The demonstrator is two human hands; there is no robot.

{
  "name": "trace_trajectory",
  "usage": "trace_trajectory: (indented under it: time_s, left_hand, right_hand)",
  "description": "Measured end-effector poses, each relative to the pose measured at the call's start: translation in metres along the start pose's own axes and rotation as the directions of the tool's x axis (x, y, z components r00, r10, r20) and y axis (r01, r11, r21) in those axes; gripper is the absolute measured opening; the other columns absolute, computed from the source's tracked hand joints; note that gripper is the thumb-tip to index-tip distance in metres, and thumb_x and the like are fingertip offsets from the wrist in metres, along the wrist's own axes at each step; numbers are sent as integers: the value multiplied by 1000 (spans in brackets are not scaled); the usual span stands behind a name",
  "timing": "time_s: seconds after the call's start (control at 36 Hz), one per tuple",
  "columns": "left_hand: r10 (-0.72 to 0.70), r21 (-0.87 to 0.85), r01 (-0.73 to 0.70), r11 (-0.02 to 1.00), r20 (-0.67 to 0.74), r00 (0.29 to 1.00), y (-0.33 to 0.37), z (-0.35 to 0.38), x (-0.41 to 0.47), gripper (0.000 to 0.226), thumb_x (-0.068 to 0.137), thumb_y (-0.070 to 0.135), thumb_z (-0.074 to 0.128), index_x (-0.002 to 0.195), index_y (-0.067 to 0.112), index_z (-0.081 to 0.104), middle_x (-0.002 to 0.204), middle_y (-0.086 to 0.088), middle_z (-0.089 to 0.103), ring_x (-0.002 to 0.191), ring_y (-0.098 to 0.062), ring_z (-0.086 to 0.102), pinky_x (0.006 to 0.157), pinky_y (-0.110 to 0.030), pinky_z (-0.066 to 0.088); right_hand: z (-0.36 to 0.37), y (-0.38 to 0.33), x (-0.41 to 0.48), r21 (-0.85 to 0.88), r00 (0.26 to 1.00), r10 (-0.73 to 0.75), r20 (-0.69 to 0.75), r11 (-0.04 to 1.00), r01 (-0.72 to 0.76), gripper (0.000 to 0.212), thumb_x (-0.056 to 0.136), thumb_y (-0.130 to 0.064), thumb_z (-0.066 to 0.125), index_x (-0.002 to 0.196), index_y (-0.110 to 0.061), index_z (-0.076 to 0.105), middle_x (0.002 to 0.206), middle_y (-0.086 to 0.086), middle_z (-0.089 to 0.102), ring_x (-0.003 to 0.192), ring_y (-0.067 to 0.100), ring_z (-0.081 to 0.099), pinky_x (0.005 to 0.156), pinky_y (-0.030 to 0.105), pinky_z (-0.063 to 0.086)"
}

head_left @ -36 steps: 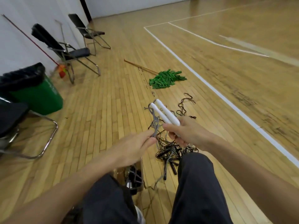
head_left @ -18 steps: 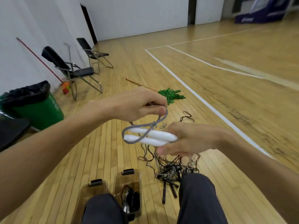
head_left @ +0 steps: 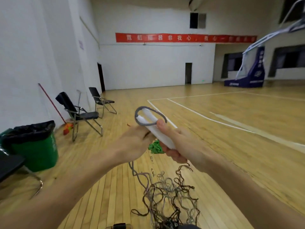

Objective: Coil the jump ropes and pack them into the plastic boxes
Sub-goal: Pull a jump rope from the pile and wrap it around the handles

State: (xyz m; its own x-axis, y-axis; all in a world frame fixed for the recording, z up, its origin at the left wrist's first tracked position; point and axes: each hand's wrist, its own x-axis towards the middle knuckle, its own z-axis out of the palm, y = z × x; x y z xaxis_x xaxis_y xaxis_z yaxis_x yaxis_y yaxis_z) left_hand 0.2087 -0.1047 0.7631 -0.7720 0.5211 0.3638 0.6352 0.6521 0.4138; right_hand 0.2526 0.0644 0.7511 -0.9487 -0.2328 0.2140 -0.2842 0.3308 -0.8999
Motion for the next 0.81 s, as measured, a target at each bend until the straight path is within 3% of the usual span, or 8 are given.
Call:
trace_trajectory:
  time_s: [0.06,0.11,0.22,0.36,0.47,0.56,0.69,0.81]
  left_hand:
    - [85,-168,-87,982,-21,996,4,5,-11,32,108,32,36,82,25,55,64,5,45,50,-4,41,53,-19,35]
    - [109,-255,-110,961,-19,994,6,8,-19,32,107,34,37,94,17,61,62,1,44,51,-7,38,52,-22,34]
    - [102,-254,-95,962,16,995,7,15,-27,23,104,36,45,111,21,61,65,3,50,53,-5,46,53,-20,41]
    - [168,68,-163,984,-69,983,14,19,-31,17,104,37,47,113,28,59,72,16,53,65,5,54,58,-15,36]
    - [319,342,-296,892,-11,948,13,14,-33,36,104,45,35,110,22,61,91,8,64,77,-9,61,67,-26,48]
    - [478,451,-430,782,9,878,10,0,-30,56,100,49,25,110,15,69,93,4,69,67,-11,64,58,-29,56]
    - [637,517,-587,624,98,764,13,-18,-23,42,98,39,37,97,14,72,81,4,68,49,-6,55,39,-21,48]
    - [645,517,-616,594,150,749,25,-36,-16,33,96,38,46,95,15,70,80,12,55,52,1,43,43,-11,35]
  right_hand:
    - [-2,-3,-5,12,997,-6,-79,1000,7,65,76,-82,43,60,-21,54,53,-7,43,45,10,34,44,23,25]
    - [-5,-5,-9,18,990,-9,-137,1000,12,65,76,-81,45,61,-19,55,54,-5,43,44,11,34,43,22,26]
    - [-9,-6,-13,-31,969,1,-247,999,-8,69,82,-81,45,66,-15,58,58,1,45,47,14,35,43,21,29]
    - [-17,6,-14,-163,928,-6,-373,985,-59,72,84,-82,42,63,-16,61,53,-6,49,43,10,40,51,27,33]
    - [-21,22,-18,-393,901,-56,-430,910,-131,75,79,-85,33,63,-17,59,54,-2,50,46,14,41,53,28,32]
    - [-21,33,-19,-521,909,-52,-414,833,-190,65,86,-78,35,61,-20,50,53,-5,43,45,12,35,47,28,27]
    - [-16,31,-20,-621,948,-35,-315,763,-178,61,93,-73,36,64,-21,47,54,-7,40,44,10,30,44,23,23]
    - [-9,23,-19,-689,991,-15,-131,720,-80,70,84,-84,30,66,-19,49,57,-5,43,46,14,31,45,26,28]
